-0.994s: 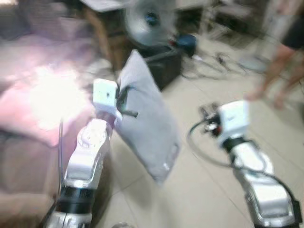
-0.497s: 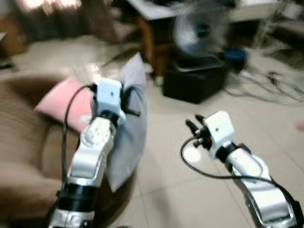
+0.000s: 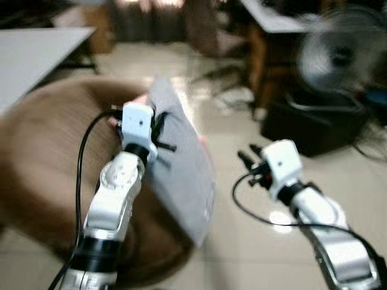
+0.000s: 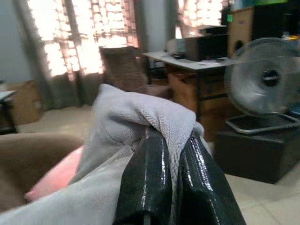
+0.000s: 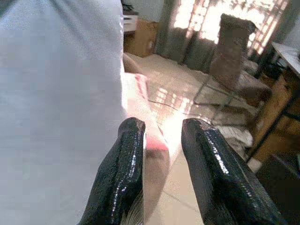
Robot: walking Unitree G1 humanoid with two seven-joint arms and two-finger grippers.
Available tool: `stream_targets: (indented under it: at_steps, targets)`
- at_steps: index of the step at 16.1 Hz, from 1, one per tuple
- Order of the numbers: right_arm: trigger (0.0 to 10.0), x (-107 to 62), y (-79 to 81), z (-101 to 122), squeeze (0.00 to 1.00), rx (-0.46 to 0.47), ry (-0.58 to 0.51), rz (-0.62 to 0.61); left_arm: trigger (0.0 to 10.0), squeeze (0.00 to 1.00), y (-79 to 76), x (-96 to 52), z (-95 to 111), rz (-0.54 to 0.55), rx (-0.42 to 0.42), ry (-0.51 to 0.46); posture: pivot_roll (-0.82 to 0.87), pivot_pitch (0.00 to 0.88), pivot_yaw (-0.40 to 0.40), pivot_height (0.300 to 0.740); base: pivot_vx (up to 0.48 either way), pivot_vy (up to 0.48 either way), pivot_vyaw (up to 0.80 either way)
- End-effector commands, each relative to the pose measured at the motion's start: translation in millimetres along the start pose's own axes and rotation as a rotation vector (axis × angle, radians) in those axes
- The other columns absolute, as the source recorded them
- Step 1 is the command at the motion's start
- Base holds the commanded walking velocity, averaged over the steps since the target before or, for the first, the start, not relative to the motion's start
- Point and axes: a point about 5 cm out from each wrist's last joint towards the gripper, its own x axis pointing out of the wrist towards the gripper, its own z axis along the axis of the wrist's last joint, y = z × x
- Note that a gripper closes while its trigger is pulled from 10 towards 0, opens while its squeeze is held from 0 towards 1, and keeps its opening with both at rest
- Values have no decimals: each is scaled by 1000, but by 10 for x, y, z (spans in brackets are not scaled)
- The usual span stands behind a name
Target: Move the pillow to the sofa from floor
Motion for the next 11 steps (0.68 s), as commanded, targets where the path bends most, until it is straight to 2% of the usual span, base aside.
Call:
stream_targets:
  at_steps: [1,3,4,5,7,9,11]
  targets:
    - [10000,8,22,46,0,4,-25,9,10000,0,85,11,179,20,38,-74,-96,0,42,740,285,0,800]
    - [10000,-13,-14,28,0,8,-25,-24,10000,0,59,33,177,2,38,-70,-93,0,42,740,135,0,800]
    - [10000,-37,-62,4,0,58,-26,-62,10000,0,-9,67,96,-41,56,-5,-93,0,41,740,0,0,0]
    - [10000,-54,-82,-26,0,54,-14,-69,10000,0,-78,98,40,-96,91,17,-96,0,42,740,0,0,0]
    - [10000,-72,-91,-43,0,40,-7,-70,10000,0,-114,133,8,-120,85,22,-97,0,46,740,0,0,0]
    - [10000,-118,-114,-42,0,34,-6,-79,10000,0,-212,323,-54,-166,98,33,-112,0,62,740,0,0,0]
    - [10000,-153,-109,13,0,38,-40,-47,10000,0,-318,609,-87,-179,59,84,-122,12,76,740,0,0,0]
